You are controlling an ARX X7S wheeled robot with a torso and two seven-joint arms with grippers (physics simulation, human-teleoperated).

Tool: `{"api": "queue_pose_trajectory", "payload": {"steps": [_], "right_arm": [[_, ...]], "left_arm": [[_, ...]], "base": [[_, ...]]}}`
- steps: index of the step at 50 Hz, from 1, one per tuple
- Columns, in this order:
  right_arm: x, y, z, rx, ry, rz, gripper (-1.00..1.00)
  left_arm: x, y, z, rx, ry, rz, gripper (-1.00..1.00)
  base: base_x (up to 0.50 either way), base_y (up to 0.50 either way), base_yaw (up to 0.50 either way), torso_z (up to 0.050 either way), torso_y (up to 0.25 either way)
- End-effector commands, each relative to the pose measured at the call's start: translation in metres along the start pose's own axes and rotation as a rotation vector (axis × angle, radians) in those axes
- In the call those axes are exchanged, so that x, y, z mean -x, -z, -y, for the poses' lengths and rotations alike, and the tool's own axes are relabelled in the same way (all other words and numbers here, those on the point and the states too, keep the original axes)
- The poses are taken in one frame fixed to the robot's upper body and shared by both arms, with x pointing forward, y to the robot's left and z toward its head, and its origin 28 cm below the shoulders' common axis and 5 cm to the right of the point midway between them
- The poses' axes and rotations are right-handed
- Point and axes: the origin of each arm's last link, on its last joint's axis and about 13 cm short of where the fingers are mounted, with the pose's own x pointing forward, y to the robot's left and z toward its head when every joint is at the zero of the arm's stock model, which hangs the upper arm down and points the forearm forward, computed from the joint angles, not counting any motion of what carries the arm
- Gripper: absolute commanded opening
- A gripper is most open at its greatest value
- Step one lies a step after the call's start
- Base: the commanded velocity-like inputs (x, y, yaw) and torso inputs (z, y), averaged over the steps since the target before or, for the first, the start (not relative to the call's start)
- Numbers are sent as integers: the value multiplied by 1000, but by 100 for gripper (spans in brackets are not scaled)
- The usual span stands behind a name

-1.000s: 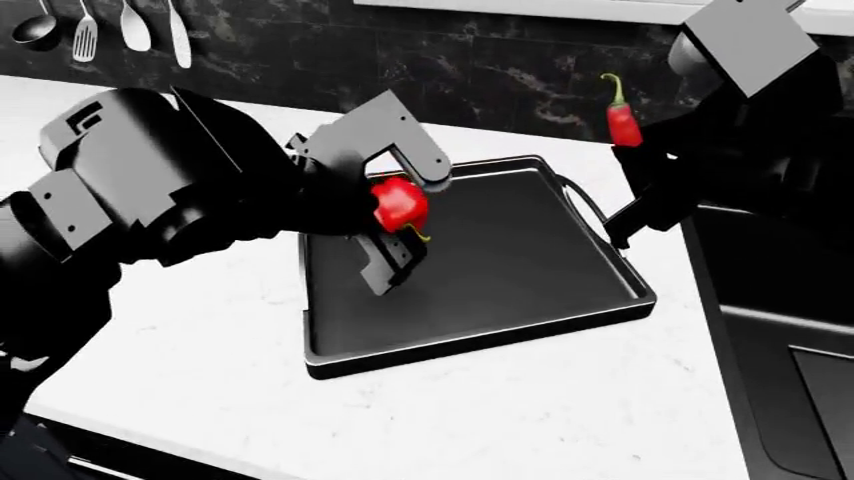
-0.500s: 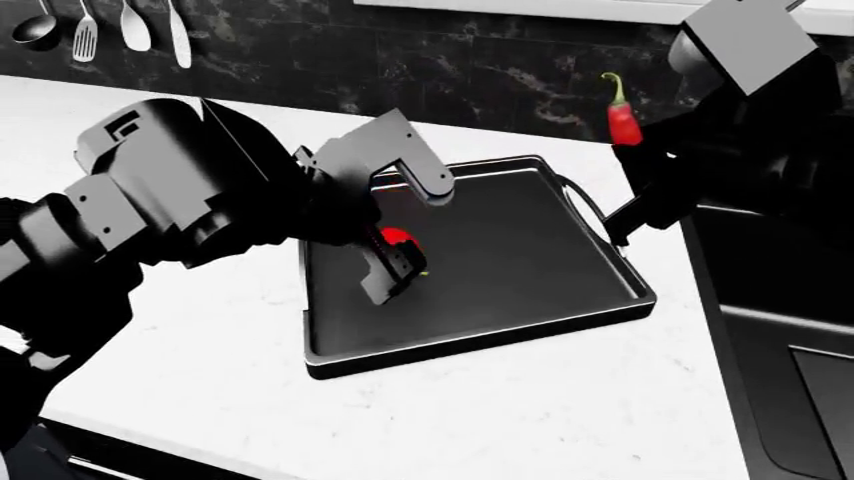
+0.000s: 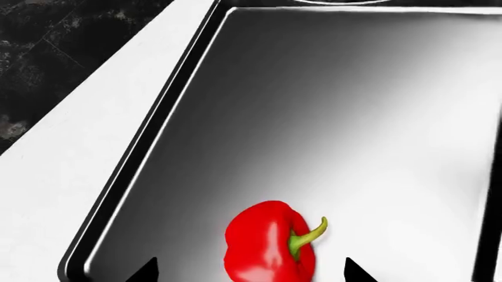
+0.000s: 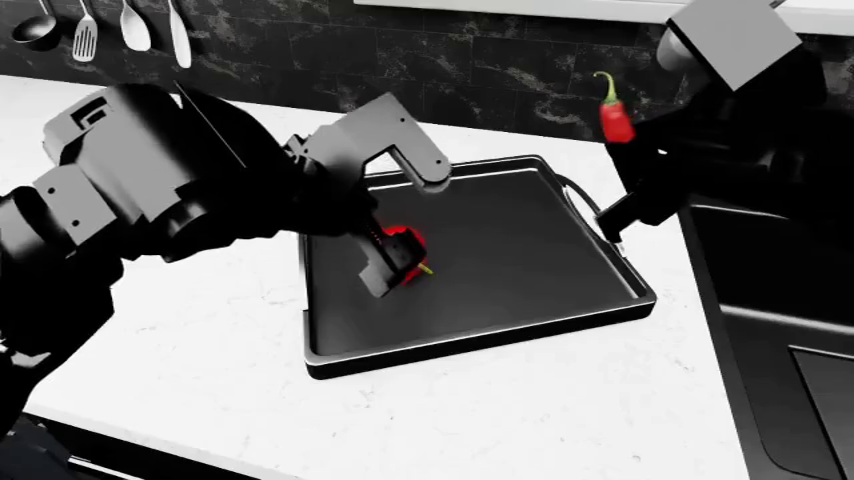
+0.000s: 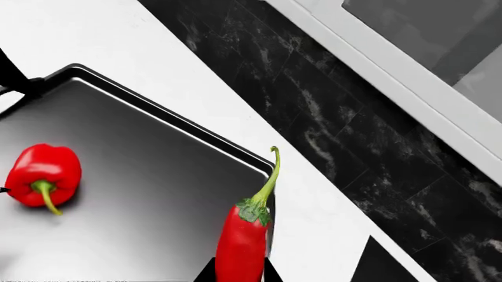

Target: Pick up the fruits and vegetables and place them in the sink. Turn on the sink faucet to wash them. Then turn the sink off and put them in the tray.

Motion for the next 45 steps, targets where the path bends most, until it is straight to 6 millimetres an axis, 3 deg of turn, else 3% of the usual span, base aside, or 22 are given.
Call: {"api": "queue_pose_trajectory", "payload": {"steps": [1,13,21,45], "right_arm": [[-13,-5,-1,24,-21,-40,-100],[-43,-10,-7,83,-139,-175,-100],[-61,-10,-10,105,-204,-252,-100],[-94,-16,-15,127,-264,-359,-100]], "left_arm": [[27,-6,-4,29,-42,91,100],[65,-8,-11,84,-100,213,100],[77,-6,-14,94,-122,246,100],[73,-1,-13,105,-123,233,100]], "base": [[0,0,0,0,0],[0,0,0,0,0],[0,0,0,0,0],[0,0,0,0,0]]}}
